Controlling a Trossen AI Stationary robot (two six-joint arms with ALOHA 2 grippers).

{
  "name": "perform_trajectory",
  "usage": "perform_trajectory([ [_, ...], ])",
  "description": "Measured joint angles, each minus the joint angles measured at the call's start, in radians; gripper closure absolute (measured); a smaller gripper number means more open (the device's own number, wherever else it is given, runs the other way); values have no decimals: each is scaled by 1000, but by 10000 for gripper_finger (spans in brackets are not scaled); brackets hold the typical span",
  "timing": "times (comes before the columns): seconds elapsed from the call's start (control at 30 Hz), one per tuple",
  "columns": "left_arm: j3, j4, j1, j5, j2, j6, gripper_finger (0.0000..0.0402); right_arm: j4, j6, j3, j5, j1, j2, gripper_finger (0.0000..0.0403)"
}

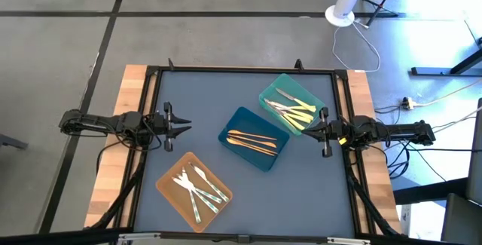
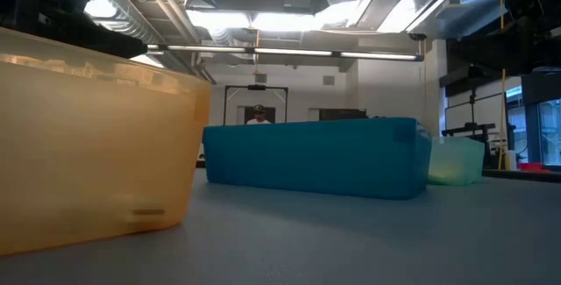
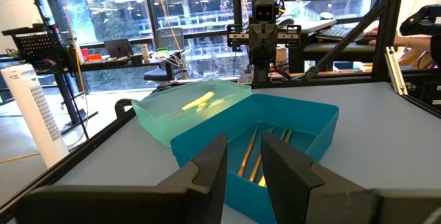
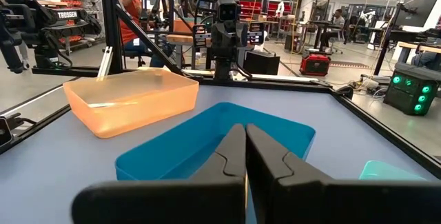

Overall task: Sort silverware by color (type)
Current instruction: Return to Home Position

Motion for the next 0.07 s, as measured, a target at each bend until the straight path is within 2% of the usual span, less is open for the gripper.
perform_trajectory([
  [0.07,0,0,0,0,0,0,318,0,0,0,0,0,0,403],
])
